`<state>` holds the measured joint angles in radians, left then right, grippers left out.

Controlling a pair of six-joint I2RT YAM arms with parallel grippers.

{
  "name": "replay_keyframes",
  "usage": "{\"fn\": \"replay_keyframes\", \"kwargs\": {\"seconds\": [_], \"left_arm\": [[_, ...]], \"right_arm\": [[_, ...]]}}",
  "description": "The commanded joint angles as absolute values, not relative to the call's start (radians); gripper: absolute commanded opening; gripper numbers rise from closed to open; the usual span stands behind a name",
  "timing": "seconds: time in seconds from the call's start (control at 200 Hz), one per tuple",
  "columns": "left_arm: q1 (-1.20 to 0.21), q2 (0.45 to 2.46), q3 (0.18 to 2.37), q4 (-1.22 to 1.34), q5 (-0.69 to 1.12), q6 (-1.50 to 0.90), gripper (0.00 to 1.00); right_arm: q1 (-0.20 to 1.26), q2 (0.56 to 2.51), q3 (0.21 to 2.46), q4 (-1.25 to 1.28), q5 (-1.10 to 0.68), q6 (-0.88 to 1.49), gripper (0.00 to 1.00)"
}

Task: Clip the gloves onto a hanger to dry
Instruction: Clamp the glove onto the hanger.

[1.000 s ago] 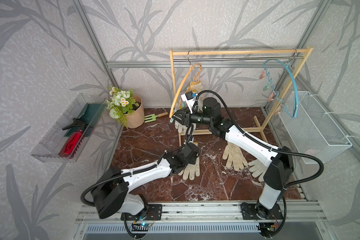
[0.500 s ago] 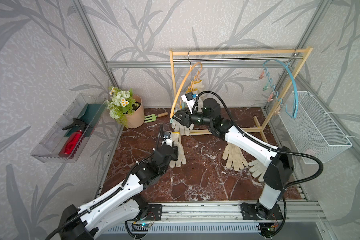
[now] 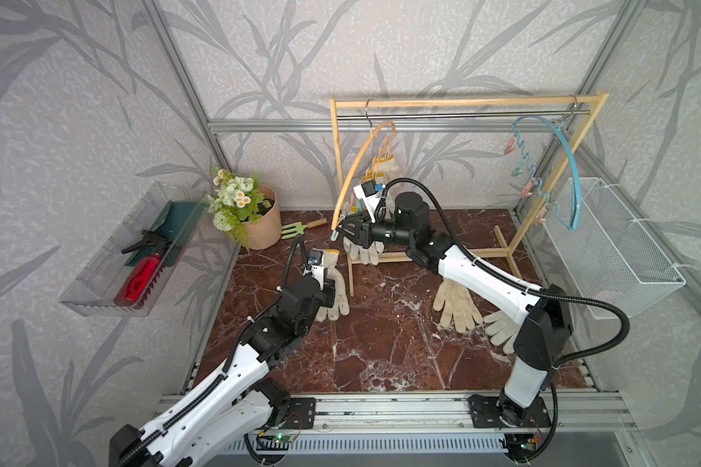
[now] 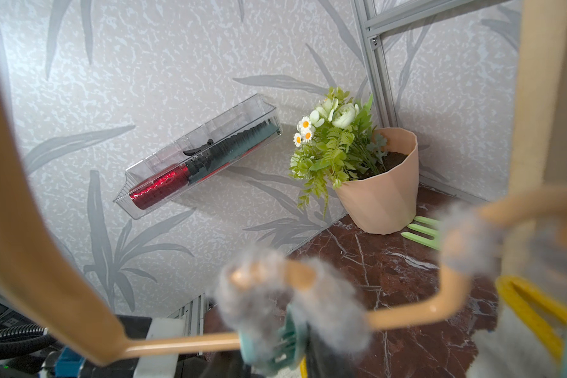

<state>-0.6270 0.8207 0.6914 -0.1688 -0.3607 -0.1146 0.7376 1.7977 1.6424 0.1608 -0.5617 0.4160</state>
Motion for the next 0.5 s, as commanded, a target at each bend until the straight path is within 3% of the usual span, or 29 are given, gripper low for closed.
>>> {"fn": "replay_keyframes", "kwargs": {"seconds": [0.0, 0.495], "left_arm": [[-0.621, 0.807, 0.738, -0.143, -0.351, -0.02, 0.0], [-0.62, 0.794, 0.783, -0.115, -0.359, 0.019, 0.0]], "right_arm": [[0.733, 1.75, 1.635, 0.183, -0.581, 0.417, 0.28], [0.733, 1.761, 1.638, 0.179, -0.584, 0.42, 0.28]]}}
